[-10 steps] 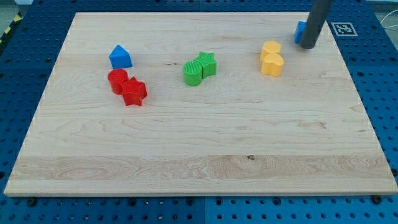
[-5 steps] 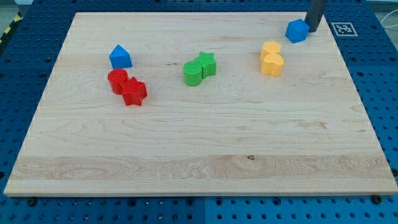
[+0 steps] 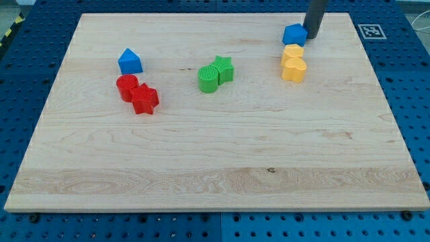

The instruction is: Move blue cube towards the left side of the board

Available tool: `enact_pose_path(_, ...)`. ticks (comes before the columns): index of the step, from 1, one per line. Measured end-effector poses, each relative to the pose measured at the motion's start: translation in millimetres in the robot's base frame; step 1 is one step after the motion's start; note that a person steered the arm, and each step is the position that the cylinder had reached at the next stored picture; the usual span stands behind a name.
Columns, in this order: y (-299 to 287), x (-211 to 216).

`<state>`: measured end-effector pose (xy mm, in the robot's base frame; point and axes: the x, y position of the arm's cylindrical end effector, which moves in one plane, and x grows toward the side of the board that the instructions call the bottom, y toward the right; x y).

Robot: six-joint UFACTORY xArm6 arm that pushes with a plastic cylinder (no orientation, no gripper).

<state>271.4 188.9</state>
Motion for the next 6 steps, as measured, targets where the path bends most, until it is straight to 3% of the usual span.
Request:
enact_pose_path(4,-164,11)
enact_pose_path(6,-201,32)
